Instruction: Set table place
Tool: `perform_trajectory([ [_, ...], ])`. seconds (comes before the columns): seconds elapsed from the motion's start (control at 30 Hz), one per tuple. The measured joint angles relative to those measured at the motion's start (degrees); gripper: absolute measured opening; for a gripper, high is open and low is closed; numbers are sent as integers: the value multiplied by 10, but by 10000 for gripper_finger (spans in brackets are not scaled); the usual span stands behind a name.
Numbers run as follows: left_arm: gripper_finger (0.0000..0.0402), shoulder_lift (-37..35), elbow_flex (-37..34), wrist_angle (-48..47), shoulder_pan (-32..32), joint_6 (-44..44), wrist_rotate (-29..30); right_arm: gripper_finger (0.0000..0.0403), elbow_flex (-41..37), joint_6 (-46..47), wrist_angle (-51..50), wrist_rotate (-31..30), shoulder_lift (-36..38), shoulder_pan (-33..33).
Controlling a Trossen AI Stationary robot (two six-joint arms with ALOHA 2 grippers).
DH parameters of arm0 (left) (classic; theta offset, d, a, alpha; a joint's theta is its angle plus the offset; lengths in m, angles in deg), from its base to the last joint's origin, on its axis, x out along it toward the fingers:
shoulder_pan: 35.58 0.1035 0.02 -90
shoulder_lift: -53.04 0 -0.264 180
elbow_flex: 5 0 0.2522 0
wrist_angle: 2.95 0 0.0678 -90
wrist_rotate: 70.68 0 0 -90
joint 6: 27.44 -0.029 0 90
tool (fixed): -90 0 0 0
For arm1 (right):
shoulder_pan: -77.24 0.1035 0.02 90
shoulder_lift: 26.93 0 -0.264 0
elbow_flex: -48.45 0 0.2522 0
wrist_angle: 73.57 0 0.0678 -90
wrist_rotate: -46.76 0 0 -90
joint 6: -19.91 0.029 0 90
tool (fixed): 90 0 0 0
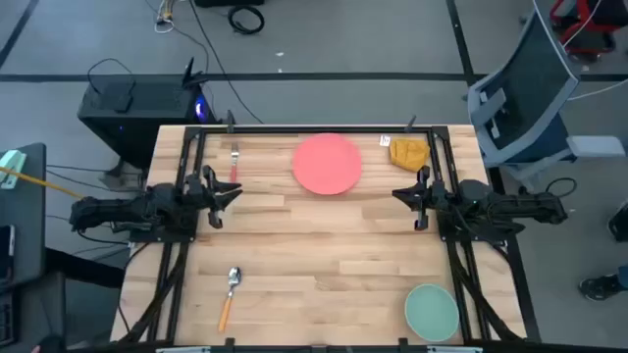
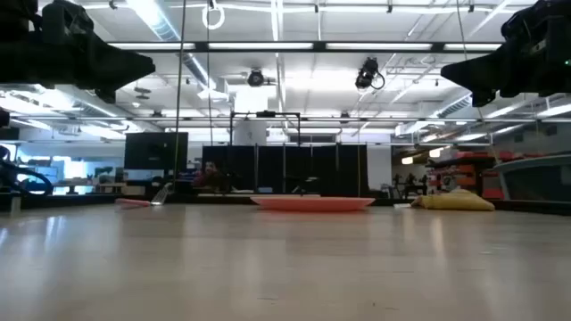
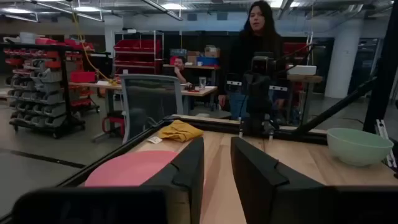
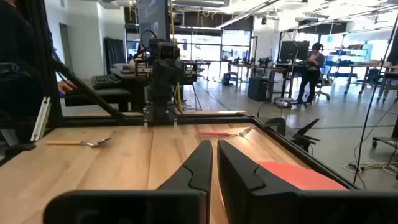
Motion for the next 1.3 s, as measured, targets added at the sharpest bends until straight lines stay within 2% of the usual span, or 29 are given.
perform_trajectory([
  [0.33, 83, 0, 0, 0, 0, 0, 0, 30, 0, 0, 0, 0, 0, 0],
  [1.3, 91, 0, 0, 0, 0, 0, 0, 30, 0, 0, 0, 0, 0, 0],
])
